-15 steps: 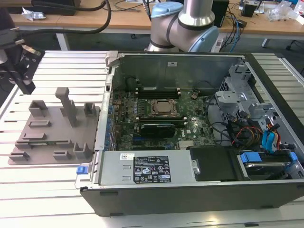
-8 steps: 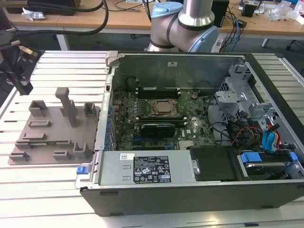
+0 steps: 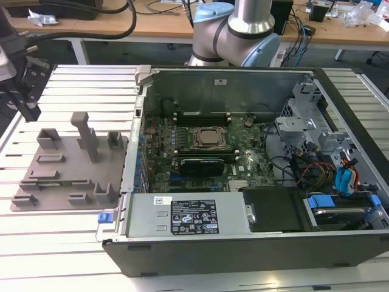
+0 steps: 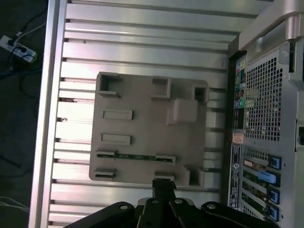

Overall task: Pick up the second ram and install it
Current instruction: 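Pick up the second ram and move it above second insertion slot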

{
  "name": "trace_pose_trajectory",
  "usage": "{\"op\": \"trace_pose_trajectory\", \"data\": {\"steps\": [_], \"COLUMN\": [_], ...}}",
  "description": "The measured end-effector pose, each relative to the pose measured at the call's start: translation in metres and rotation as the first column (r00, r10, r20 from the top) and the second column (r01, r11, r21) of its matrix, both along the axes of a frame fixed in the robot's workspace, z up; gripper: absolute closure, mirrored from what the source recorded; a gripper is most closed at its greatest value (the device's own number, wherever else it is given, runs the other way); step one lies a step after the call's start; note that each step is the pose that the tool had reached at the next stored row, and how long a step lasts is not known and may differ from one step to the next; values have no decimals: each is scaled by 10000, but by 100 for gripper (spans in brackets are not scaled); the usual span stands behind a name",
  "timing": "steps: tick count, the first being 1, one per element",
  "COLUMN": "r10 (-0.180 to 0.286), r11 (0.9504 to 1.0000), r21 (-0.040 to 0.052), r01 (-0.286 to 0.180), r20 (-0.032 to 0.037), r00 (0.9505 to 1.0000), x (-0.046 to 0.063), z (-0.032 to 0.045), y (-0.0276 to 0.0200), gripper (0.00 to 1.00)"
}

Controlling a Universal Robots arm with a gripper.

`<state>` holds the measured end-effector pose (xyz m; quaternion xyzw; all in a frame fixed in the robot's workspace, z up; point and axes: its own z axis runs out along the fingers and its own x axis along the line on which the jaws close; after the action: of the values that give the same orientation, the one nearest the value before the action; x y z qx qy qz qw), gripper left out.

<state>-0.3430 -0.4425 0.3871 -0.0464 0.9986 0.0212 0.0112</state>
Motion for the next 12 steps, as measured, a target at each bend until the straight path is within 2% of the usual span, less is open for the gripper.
{"op": "trace_pose_trajectory", "data": {"steps": [1, 2, 3, 4, 6, 9, 10, 12], "r10": [229, 750, 1408, 1667, 2395, 3433, 3914, 4518], "r11": [9997, 9972, 9900, 9860, 9709, 9392, 9202, 8921], "r21": [0, 0, 0, 0, 0, 0, 0, 0], "r01": [-229, -750, -1408, -1667, -2395, -3433, -3914, -4518], "r20": [0, 0, 0, 1, 0, 0, 0, 0], "r00": [9997, 9972, 9900, 9860, 9709, 9392, 9202, 8921], "x": [0, 0, 0, 0, 0, 0, 0, 0], "z": [0, 0, 0, 0, 0, 0, 0, 0], "y": [0, 0, 0, 0, 0, 0, 0, 0], "gripper": [90, 90, 90, 90, 90, 90, 90, 90]}}
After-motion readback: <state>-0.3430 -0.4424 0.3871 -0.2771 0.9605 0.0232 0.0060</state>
